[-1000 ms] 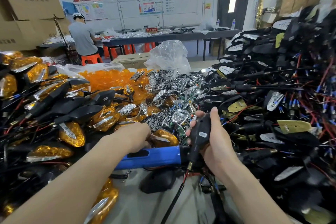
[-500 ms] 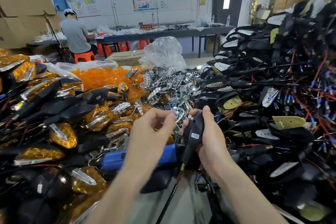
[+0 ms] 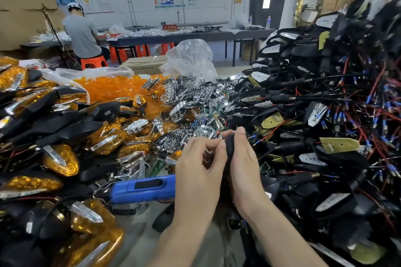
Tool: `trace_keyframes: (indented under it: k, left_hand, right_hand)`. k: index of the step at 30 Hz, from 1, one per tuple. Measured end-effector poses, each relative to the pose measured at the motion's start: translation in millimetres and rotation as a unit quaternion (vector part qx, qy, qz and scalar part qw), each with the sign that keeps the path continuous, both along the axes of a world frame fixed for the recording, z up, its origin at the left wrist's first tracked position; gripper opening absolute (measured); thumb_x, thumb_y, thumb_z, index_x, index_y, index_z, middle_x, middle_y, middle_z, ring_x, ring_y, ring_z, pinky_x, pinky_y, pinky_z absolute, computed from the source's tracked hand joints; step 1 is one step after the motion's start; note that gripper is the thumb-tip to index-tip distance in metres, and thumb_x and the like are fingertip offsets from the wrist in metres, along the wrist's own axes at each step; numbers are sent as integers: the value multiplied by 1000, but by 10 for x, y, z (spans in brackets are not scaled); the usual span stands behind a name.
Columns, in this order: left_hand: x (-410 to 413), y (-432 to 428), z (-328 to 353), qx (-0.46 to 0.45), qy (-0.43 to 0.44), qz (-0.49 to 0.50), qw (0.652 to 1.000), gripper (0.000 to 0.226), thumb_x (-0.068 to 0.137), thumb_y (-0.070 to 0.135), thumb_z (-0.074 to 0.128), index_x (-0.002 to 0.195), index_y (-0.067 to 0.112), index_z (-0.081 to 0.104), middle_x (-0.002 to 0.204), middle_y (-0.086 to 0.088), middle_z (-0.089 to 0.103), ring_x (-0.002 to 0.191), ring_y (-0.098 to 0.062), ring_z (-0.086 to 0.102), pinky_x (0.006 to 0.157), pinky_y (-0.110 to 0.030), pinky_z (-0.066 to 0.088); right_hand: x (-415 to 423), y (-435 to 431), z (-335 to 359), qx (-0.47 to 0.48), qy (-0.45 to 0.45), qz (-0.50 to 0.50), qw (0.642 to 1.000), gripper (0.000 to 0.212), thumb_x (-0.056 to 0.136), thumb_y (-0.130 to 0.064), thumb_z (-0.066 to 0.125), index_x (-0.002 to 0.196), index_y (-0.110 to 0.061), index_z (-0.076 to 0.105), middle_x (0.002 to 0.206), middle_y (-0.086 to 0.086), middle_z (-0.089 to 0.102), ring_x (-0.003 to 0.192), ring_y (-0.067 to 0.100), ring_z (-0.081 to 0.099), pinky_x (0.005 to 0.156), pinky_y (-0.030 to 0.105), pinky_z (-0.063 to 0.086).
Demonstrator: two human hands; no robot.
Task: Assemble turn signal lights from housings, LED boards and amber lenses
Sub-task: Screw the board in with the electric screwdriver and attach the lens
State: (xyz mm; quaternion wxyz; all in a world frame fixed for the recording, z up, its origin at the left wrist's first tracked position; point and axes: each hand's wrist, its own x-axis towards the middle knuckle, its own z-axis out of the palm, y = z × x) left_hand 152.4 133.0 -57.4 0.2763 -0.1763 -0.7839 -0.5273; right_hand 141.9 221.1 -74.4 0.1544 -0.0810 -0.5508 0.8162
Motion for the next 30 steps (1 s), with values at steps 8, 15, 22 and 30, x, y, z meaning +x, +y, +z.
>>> trace_keyframes:
  k: [8, 15, 22, 30]
  left_hand:
    - [366, -301, 84, -118, -90, 16, 989, 34, 97, 48, 37, 125, 46, 56, 106, 33, 60, 100, 11, 55, 81, -14, 45]
    - [616, -714, 130, 313, -467, 43, 826, 9, 96, 6, 60, 96, 2, 67, 86, -18, 74, 90, -34, 69, 75, -42, 55]
    - [423, -822, 282, 450, -549, 3, 704, 24, 97, 12, 58, 103, -10, 49, 107, -36, 61, 101, -44, 63, 88, -49, 53]
    - [8, -689, 396, 435, -572, 42, 695, 24, 90, 11, 72, 101, 4, 52, 102, -26, 56, 88, -44, 61, 71, -53, 57]
  right_hand:
    - [-25, 59, 57, -76, 18, 11, 997, 43, 100, -59, 49, 80, -28, 69, 76, 3, 68, 66, 19, 66, 62, 31, 57]
    - [7, 84, 107, -59, 19, 31, 998, 41, 105, -49, 45, 84, -19, 63, 73, 5, 68, 57, 22, 65, 52, 29, 55]
    - [22, 92, 130, -14, -23, 52, 998, 41, 106, -52, 41, 89, -20, 61, 85, 9, 77, 62, 26, 72, 47, 29, 52]
    - [38, 112, 193, -37, -40, 70, 996, 39, 103, -48, 51, 81, -17, 63, 65, 10, 65, 50, 24, 60, 45, 25, 48]
